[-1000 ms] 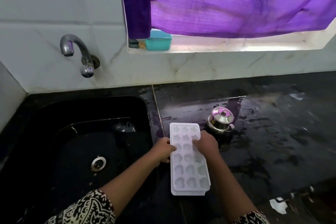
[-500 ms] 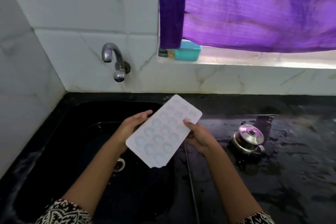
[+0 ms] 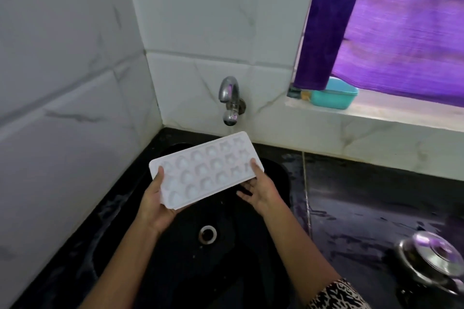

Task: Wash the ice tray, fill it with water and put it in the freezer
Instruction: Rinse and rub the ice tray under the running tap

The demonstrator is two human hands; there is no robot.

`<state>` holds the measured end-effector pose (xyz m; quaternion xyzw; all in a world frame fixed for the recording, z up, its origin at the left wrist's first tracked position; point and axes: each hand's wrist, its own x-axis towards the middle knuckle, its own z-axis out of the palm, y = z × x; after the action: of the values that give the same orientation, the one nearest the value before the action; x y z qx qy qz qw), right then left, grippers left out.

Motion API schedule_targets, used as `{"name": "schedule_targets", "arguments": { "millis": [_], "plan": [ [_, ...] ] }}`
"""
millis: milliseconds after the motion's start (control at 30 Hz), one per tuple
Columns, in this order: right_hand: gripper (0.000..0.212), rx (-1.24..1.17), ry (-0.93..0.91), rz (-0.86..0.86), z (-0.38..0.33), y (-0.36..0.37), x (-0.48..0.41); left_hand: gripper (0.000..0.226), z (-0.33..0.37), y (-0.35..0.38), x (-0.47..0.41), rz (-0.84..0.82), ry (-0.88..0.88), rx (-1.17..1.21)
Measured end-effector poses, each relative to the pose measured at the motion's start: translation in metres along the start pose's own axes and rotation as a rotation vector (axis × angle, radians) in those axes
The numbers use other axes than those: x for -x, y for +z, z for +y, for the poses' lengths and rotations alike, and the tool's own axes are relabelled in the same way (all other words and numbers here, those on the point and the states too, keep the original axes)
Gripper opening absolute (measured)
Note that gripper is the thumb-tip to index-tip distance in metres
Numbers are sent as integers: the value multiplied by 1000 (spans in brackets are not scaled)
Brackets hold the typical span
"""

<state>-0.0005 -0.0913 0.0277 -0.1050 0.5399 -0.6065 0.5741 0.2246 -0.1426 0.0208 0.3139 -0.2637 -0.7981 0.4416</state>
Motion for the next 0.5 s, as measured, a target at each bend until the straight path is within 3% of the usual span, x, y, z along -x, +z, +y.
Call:
{"name": "schedule_targets", "arguments": {
  "millis": [133, 333, 500],
  "plan": [
    [46, 22, -84, 160, -40, 28, -52, 57, 32, -35, -4, 53, 35, 8],
    [58, 316, -122, 149, -92, 88, -114, 60, 73, -54, -20, 34, 21, 66],
    [52, 239, -101, 57, -88, 105, -139, 62, 95, -59, -38, -4, -13, 81]
  ]
}}
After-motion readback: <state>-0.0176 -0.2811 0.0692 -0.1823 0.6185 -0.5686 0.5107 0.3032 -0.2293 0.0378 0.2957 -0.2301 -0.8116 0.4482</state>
